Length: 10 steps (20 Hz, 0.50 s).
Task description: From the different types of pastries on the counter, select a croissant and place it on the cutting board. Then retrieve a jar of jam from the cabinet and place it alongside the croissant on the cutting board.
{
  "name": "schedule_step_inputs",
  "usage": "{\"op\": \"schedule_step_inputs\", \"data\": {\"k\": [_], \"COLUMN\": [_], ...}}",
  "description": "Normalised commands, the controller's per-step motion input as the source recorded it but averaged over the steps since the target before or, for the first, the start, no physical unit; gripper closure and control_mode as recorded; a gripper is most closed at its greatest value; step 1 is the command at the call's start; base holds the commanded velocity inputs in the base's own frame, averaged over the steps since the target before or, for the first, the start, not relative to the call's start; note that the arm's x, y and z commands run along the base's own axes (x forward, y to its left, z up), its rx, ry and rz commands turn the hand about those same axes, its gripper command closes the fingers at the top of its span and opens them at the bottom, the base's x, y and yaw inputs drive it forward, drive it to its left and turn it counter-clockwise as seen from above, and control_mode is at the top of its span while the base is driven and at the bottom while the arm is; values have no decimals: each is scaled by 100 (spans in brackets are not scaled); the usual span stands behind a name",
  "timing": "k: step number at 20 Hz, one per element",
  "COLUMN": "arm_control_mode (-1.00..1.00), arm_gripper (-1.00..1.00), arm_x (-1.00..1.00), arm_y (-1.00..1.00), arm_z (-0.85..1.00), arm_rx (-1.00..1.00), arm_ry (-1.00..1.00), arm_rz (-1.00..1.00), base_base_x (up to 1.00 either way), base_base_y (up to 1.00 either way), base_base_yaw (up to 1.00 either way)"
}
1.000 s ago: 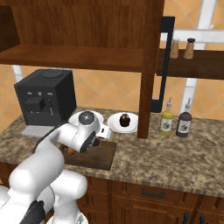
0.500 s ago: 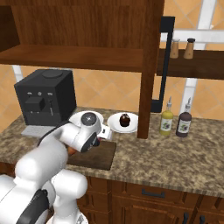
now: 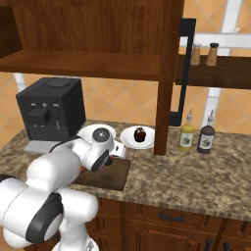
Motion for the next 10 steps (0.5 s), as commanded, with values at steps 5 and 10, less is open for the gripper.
{"op": "schedule_step_inputs", "data": {"k": [5,10], "arm_control_mode": [-100,-100], "arm_gripper": [100,100], "arm_x": [1,0], "arm_y": [15,10], "arm_z": [-37,-30], "arm_rx": [-6,-5], "arm_ry": [-9,-9], "arm_rz": [0,0], "base_base_x": [0,0], "base_base_y": [0,0], "base_base_yaw": [0,0]}}
